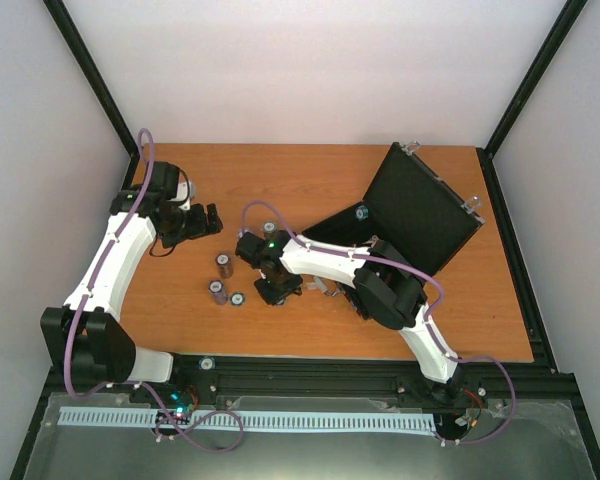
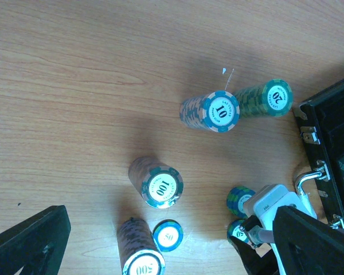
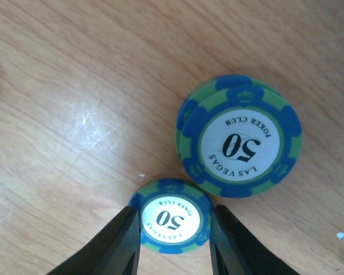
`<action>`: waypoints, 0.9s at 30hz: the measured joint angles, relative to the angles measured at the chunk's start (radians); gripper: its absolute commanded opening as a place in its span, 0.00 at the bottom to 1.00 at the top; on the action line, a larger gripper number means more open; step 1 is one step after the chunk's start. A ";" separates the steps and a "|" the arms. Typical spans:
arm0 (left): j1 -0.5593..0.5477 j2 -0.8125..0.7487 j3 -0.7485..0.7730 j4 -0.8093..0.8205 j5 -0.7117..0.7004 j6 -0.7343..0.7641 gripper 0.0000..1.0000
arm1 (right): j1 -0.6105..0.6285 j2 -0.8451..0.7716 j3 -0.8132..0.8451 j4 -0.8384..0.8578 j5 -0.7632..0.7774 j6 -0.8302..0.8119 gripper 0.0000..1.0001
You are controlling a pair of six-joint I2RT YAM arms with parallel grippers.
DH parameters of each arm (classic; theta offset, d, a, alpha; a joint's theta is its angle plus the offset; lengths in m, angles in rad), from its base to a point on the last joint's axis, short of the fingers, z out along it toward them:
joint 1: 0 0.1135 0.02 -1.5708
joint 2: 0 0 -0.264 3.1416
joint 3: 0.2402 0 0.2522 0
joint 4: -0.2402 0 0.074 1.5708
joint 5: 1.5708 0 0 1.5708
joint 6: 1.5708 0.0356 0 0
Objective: Pack up texas hold em set
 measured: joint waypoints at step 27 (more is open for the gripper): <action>0.000 0.000 0.000 0.000 0.000 0.000 1.00 | 0.001 -0.006 0.035 -0.055 -0.019 -0.012 0.83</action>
